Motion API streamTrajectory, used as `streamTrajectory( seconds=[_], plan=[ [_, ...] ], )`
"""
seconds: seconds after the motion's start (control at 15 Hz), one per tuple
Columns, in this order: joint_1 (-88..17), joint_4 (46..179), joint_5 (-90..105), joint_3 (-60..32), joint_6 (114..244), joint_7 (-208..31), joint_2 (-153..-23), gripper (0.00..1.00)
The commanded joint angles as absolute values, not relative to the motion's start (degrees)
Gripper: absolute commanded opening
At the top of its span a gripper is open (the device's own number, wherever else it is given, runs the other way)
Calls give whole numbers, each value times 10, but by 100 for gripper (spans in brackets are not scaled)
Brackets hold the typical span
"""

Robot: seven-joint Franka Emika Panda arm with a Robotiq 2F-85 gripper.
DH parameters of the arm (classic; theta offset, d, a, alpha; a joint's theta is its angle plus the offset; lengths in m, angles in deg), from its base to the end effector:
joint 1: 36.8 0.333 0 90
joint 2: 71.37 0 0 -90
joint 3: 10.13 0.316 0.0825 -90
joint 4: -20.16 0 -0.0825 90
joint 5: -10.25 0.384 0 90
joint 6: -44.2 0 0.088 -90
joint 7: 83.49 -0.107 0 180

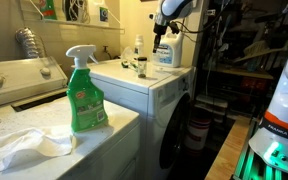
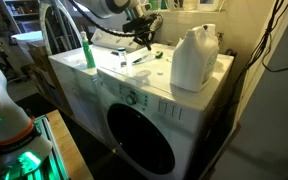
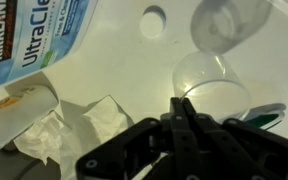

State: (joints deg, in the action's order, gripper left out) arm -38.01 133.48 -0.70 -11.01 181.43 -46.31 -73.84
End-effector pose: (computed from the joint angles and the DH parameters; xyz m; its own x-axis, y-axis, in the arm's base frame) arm 0.5983 -0.0233 0.4851 0.7123 0.6790 0.1778 0.5990 -0.7201 0.3504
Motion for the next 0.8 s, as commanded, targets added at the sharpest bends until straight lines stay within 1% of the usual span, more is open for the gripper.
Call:
streamTrajectory(
  seconds=[0.0, 0.2, 0.53, 0.73],
  plan=[
    [-385, 1257, 50, -110, 1734, -506, -795, 3],
    [-397, 1226, 116, -107, 1714, -532, -826, 3],
    [-417, 1203, 187, -101, 1745, -543, -859, 3],
    [-421, 1201, 192, -102, 1777, -553, -870, 3]
  ],
)
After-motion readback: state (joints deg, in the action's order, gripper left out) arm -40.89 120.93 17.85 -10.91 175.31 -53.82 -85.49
